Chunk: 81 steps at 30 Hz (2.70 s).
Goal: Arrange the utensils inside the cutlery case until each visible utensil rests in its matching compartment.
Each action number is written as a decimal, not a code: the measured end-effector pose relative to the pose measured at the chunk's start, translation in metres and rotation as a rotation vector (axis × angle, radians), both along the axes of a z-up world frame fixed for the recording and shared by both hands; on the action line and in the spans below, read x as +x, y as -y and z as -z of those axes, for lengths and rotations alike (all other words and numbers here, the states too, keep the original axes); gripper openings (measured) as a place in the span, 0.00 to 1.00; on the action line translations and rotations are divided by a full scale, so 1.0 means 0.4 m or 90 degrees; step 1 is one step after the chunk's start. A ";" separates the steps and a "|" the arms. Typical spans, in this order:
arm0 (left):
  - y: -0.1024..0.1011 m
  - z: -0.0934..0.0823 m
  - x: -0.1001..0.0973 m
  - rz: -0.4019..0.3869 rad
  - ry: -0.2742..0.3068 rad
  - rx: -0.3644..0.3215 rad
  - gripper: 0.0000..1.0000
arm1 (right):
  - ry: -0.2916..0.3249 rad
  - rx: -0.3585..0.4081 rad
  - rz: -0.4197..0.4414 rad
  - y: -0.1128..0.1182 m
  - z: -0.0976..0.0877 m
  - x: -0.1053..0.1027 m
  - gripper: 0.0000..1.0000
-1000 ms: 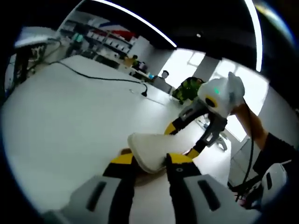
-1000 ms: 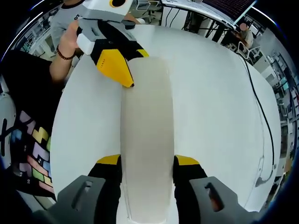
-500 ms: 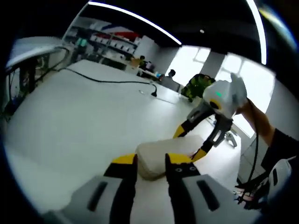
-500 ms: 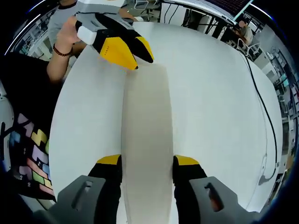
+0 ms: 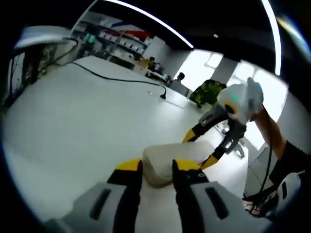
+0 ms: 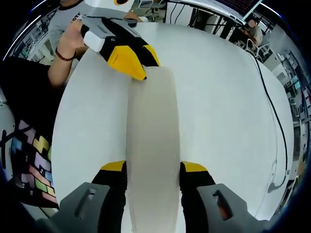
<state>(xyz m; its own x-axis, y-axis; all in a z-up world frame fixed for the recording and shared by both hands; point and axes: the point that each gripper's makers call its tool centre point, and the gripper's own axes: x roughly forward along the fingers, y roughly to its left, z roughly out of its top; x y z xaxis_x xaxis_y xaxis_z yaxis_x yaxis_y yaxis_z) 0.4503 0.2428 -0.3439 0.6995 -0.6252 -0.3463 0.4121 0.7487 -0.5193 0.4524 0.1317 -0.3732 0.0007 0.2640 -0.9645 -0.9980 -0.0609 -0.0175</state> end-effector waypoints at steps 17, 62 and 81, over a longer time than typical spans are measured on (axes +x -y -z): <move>-0.004 0.022 0.019 -0.006 -0.012 0.005 0.24 | -0.009 -0.004 0.017 0.006 0.022 -0.010 0.44; 0.013 0.021 0.026 -0.008 0.008 0.027 0.24 | -0.003 -0.040 0.103 0.247 -0.067 0.028 0.24; 0.024 0.026 0.012 -0.012 0.010 0.016 0.26 | -0.014 -0.163 0.100 0.255 -0.041 0.004 0.25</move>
